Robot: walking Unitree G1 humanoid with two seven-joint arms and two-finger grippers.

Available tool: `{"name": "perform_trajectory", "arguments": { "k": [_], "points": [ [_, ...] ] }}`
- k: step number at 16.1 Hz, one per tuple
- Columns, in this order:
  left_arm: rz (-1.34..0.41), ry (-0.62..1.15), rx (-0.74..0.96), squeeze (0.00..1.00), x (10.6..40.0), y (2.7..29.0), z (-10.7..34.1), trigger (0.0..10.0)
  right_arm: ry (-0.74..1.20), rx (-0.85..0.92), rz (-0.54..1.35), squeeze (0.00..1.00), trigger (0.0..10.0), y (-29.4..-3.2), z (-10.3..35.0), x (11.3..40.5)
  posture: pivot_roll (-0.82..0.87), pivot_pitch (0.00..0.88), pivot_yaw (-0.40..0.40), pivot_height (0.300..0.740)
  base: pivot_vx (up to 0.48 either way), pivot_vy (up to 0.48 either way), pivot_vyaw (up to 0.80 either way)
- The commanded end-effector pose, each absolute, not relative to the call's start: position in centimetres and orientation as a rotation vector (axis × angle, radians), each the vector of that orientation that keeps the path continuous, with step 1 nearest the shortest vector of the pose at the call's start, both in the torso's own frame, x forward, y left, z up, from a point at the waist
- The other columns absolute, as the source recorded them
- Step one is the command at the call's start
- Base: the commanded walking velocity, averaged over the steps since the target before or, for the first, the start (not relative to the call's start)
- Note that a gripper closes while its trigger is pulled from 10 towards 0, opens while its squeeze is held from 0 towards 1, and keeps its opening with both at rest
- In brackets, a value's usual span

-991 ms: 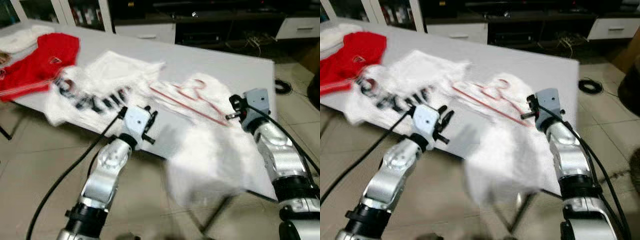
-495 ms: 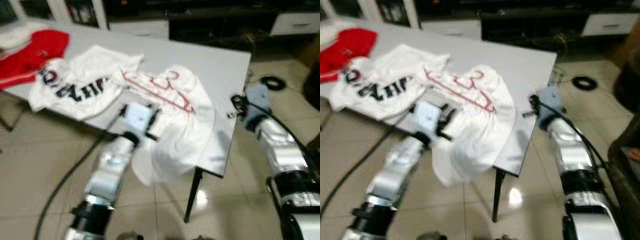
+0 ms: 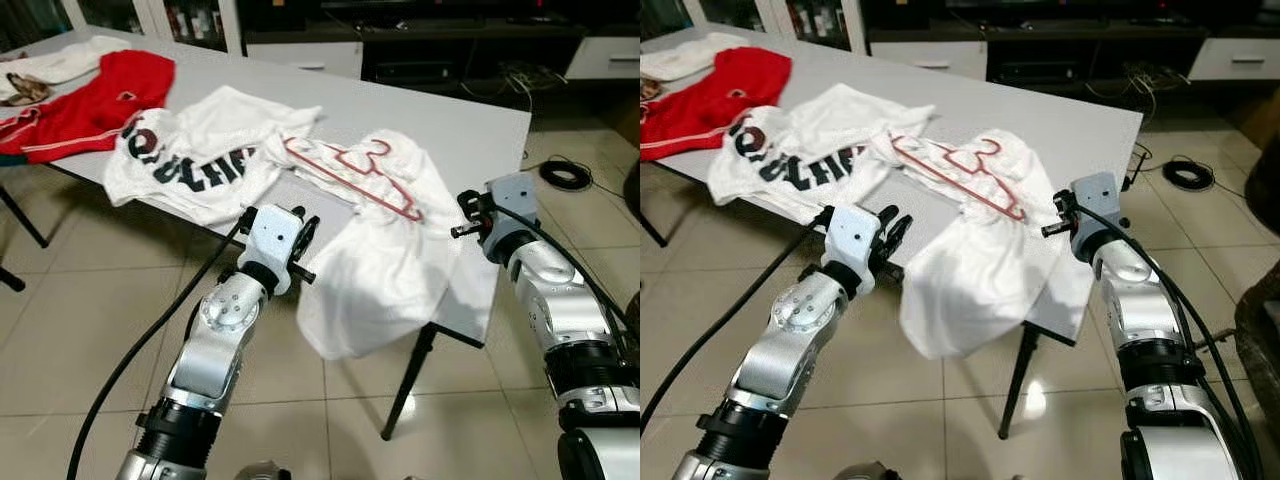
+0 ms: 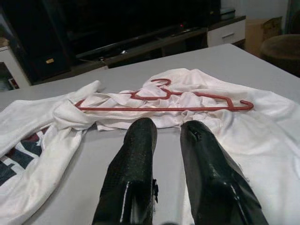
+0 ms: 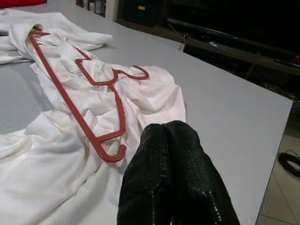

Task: Hang hanger

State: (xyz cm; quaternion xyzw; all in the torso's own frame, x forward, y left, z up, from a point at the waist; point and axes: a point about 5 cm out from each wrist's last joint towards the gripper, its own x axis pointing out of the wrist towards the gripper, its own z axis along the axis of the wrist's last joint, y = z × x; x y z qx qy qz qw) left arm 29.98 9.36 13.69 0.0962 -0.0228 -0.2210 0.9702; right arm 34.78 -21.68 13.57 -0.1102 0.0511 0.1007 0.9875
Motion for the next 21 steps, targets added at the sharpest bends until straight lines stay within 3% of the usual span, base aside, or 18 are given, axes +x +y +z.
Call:
{"name": "perform_trajectory", "arguments": {
  "k": [1, 17, 21],
  "points": [
    [-0.451, -0.05, 0.202, 0.0, 30.2, 9.2, 13.8, 10.0, 0.085, -0.218, 0.21, 0.0, 10.0, -21.4, 14.2, 35.2, -0.04, 0.0, 0.044, 0.736, 0.0, 0.0, 0.0],
    [-0.422, -0.064, 0.185, 0.0, 30.4, 9.3, 14.1, 10.0, 0.08, -0.195, 0.25, 0.0, 10.0, -20.2, 13.9, 35.2, -0.02, 0.0, 0.039, 0.736, 0.0, 0.0, 0.0],
    [-0.456, -0.013, 0.167, 0.0, 29.7, 9.9, 13.1, 10.0, -0.018, -0.172, 0.483, 0.0, 10.0, -17.9, 13.3, 32.6, -0.03, 0.0, 0.045, 0.736, 0.0, 0.0, 0.0]
  ]
}}
